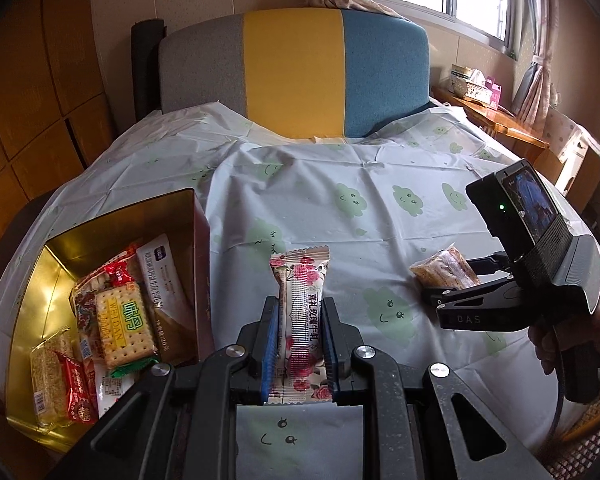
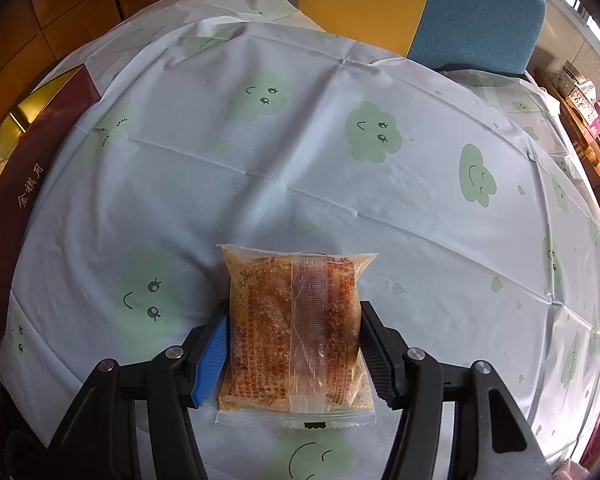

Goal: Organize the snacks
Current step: 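Lower the candy bar into the tin and open the left gripper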

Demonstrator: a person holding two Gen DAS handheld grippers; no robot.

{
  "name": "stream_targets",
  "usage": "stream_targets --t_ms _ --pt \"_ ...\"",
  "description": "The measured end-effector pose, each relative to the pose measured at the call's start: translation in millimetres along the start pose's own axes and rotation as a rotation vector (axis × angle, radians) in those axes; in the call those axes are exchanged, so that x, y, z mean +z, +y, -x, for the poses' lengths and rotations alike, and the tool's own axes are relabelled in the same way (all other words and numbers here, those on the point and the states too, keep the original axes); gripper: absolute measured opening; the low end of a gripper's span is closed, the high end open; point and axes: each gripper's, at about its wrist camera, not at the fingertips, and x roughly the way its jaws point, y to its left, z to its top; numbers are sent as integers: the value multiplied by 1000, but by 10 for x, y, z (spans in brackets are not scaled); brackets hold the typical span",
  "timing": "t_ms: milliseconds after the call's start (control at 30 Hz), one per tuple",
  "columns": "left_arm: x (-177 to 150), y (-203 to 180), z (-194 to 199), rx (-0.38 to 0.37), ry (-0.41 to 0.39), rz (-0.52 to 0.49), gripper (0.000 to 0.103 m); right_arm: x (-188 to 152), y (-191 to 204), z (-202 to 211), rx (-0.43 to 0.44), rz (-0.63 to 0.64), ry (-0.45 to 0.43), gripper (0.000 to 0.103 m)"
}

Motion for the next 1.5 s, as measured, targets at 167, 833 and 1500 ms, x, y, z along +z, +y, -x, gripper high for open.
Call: stream_targets --t_ms 167,833,1500 --pt "-35 235 100 27 -5 38 20 -24 34 60 0 -4 -3 62" --pt "-690 2412 644 182 32 558 20 -56 110 119 -27 18 -17 61" --pt "-782 2032 -3 183 154 475 26 -77 90 132 -30 11 -23 61"
